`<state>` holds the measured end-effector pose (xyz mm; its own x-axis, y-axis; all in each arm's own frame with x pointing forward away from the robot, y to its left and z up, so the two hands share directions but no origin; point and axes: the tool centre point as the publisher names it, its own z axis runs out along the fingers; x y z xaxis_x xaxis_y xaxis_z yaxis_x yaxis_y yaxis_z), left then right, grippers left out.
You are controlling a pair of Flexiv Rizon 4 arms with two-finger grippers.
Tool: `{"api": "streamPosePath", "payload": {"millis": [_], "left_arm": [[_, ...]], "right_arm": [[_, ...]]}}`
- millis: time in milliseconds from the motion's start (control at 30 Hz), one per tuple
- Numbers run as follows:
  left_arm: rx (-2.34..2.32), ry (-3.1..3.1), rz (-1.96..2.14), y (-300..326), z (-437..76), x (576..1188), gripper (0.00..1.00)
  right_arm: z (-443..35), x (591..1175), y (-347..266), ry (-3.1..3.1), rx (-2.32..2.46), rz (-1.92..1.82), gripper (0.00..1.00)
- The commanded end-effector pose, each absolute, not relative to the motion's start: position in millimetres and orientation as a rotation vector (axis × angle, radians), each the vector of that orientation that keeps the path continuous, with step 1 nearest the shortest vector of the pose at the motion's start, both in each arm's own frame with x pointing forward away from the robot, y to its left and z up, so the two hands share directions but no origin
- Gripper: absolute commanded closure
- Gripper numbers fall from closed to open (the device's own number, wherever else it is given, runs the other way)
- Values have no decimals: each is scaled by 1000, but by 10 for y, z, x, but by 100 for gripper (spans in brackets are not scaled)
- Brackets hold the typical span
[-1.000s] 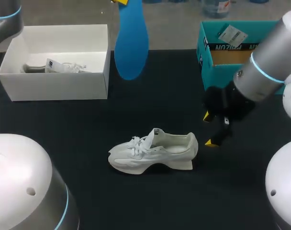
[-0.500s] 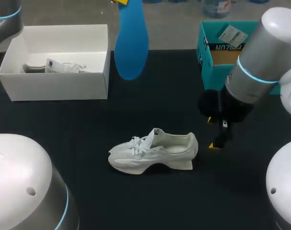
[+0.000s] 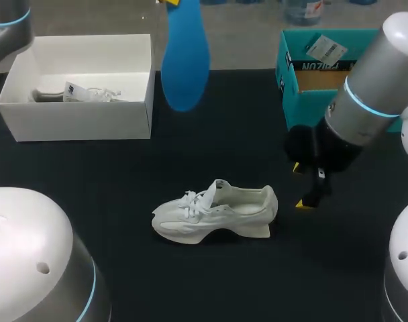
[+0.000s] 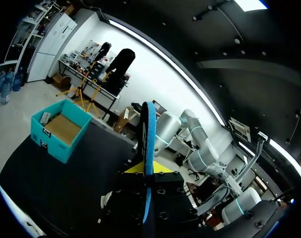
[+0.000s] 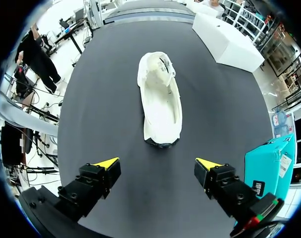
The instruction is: Take the shoe out of the shoebox, open the shoe tongue, remove and reinsert the insole, then place the shoe into the shoebox
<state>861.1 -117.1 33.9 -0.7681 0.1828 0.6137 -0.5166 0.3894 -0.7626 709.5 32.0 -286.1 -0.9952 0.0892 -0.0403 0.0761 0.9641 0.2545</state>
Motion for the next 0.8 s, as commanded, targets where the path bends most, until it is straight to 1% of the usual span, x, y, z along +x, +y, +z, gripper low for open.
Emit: {"api": "streamPosePath", "payload": {"millis": [33,233,800], "left_arm": [[290,-2013,1427,-1196,357,8520,100],[326,-1992,1428,-1156,355,8622,100],[343,-1993,1425,-1129,350,8640,100]], "right_arm": [[-2867,7083,316,3059,130,391,0],[-2867,7083,316,3059,130,391,0],[-2862,7098,333,3063,131,387,0]]}}
